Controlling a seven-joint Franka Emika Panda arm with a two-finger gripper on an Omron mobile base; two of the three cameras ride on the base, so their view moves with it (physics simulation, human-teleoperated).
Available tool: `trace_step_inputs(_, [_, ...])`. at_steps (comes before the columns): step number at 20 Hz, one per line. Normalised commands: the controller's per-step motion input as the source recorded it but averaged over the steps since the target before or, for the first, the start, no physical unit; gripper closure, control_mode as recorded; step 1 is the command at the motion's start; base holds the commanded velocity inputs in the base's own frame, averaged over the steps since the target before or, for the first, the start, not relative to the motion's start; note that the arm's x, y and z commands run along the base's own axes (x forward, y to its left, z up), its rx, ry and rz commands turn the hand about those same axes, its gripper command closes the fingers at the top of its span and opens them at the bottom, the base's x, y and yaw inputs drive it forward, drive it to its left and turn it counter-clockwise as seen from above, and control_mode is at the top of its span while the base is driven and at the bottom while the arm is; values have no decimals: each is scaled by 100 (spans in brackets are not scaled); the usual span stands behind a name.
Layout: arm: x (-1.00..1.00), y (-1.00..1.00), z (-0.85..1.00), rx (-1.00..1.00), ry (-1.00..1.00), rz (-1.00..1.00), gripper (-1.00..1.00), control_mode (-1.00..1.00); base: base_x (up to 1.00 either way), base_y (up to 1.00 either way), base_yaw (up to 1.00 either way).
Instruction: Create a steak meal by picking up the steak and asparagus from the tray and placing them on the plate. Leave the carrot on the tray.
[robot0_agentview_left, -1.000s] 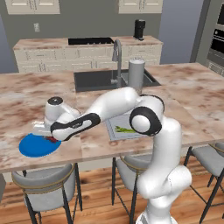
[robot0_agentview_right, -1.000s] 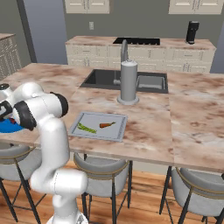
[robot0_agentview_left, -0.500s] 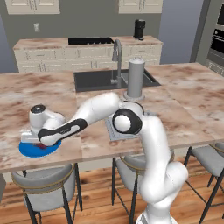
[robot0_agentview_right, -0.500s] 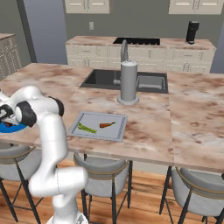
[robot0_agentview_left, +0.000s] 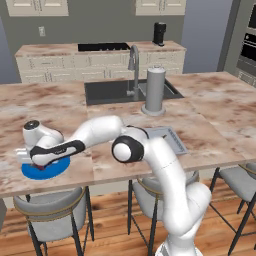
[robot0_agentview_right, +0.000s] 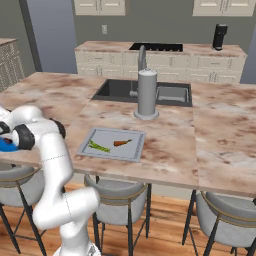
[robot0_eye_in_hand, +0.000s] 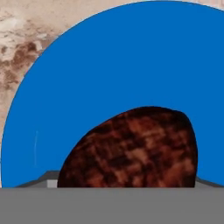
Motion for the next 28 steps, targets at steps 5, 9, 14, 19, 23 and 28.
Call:
trace_step_inputs(5, [23, 14, -21, -2, 0, 0, -100, -100, 0, 0, 0])
trace_step_inputs(9, [-3, -25, -11, 0, 0, 1, -100, -100, 0, 0, 0])
trace_step_inputs(14, [-16, -50, -1, 0, -2, 2, -100, -100, 0, 0, 0])
trace_step_inputs(19, [-30, -45, 1, 0, -4, 3, -100, -100, 0, 0, 0])
trace_step_inputs(23, [-81, -59, 21, 3, -22, 2, -100, -100, 0, 0, 0])
trace_step_inputs(28, [-68, -43, 46, 6, -27, 4, -100, -100, 0, 0, 0])
